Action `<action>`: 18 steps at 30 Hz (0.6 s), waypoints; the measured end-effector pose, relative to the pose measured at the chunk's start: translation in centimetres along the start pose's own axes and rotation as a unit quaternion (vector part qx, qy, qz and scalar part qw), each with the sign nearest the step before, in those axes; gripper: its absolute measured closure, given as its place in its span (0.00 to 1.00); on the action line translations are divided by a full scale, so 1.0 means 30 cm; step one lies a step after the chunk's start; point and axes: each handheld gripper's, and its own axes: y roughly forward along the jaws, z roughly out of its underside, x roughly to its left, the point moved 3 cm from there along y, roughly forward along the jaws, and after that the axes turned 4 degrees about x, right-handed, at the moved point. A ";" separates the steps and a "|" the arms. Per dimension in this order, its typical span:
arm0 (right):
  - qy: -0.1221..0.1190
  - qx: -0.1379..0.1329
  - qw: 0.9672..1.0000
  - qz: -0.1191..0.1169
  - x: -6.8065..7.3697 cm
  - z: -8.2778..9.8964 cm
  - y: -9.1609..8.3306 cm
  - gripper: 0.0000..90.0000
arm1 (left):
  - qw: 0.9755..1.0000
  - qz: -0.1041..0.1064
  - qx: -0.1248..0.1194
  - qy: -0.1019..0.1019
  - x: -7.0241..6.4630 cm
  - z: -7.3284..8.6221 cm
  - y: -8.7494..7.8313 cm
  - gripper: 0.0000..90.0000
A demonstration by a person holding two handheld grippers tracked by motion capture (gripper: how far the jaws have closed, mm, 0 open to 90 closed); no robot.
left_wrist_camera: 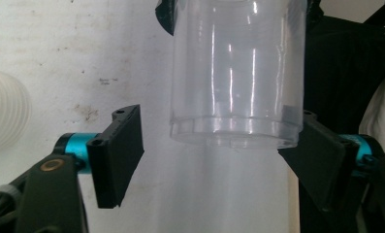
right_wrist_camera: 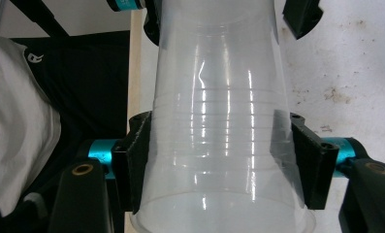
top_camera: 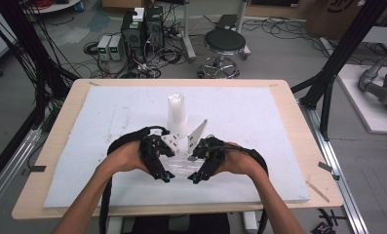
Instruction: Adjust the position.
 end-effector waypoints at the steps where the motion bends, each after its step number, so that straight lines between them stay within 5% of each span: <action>1: 0.000 0.000 1.000 0.001 0.000 0.000 0.000 0.38 | 1.000 0.003 -0.002 0.001 0.000 0.000 0.000 0.31; 11: -0.005 -0.005 1.000 0.001 -0.004 -0.003 0.002 0.38 | 1.000 0.016 -0.015 0.017 -0.004 -0.006 0.000 0.41; 18: -0.003 -0.005 1.000 0.001 -0.004 0.001 0.006 0.38 | 0.999 0.022 -0.030 0.005 -0.008 -0.001 0.009 0.46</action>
